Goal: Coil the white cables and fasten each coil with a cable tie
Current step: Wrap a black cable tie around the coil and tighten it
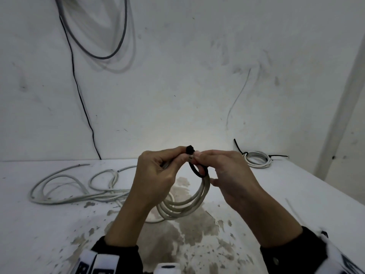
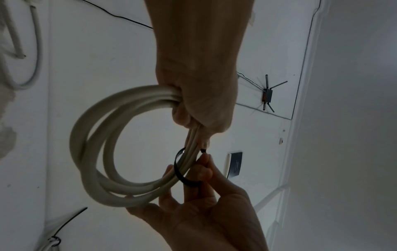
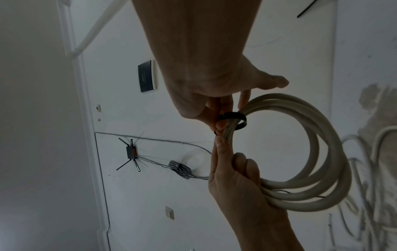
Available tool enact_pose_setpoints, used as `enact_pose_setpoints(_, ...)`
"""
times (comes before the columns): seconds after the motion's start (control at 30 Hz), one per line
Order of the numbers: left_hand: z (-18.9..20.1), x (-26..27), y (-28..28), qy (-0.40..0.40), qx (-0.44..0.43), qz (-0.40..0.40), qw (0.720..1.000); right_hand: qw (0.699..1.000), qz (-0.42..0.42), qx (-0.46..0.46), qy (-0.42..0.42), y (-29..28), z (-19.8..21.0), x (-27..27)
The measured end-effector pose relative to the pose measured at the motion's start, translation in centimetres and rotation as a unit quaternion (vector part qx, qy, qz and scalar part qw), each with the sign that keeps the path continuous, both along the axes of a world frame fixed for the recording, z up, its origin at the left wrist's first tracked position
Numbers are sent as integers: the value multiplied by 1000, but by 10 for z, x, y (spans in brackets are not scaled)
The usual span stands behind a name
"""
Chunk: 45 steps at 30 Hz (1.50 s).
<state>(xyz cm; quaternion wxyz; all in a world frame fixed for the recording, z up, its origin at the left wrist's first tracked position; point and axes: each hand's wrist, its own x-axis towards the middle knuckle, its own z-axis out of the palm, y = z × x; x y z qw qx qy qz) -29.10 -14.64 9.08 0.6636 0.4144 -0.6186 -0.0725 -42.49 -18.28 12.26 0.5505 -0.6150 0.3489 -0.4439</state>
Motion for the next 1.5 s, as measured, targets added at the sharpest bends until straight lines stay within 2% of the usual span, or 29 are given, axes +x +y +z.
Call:
enact_pose_setpoints(0.1, 1, 0, 2, 9, 11, -21, 1000, 999, -3, 0, -32, 0, -2, 6)
enact_pose_setpoints(0.27, 1, 15, -2, 33, -20, 49, 998, 998, -4, -56, -30, 1, -9, 13)
enact_pose_setpoints(0.4, 5, 21, 0, 24, -31, 73, 997, 995, 10, -95, -26, 2, -10, 18)
enact_pose_setpoints(0.5, 6, 22, 0, 13, -34, 89, 995, 975, -58, -213, 21, 0, -5, 22)
enact_pose_setpoints(0.57, 6, 22, 1, 2, -35, 86, 996, 960, -60, -265, 61, -1, 2, 23)
enact_pose_setpoints(0.63, 7, 23, 2, -17, -38, 81, 996, 954, -38, -279, 100, -2, 10, 21)
enact_pose_setpoints(0.77, 9, 24, 5, -65, -23, 37, 997, 970, 30, -201, 133, -8, 27, 15)
enact_pose_setpoints(0.87, 9, 27, 6, -81, -20, 6, 997, 977, 47, -137, 157, -10, 36, 14)
enact_pose_setpoints(1.0, 8, 24, 7, -101, -11, -8, 995, 991, 30, -63, 115, -19, 41, 15)
enact_pose_setpoints(1.17, 9, 19, 10, -68, 18, -36, 997, 999, -6, -29, 21, -30, 52, 14)
enact_pose_setpoints(1.23, 10, 15, 11, -32, 39, -58, 997, 999, -21, -18, -20, -31, 55, 16)
enact_pose_setpoints(1.3, 10, 12, 10, 4, 55, -62, 997, 999, -20, -15, -27, -30, 53, 21)
enact_pose_setpoints(1.4, 10, 13, 7, 36, 55, -39, 997, 998, 49, 7, -32, -28, 44, 26)
enact_pose_setpoints(1.5, 11, 16, 7, 45, 43, -16, 998, 993, 113, -31, 30, -24, 39, 26)
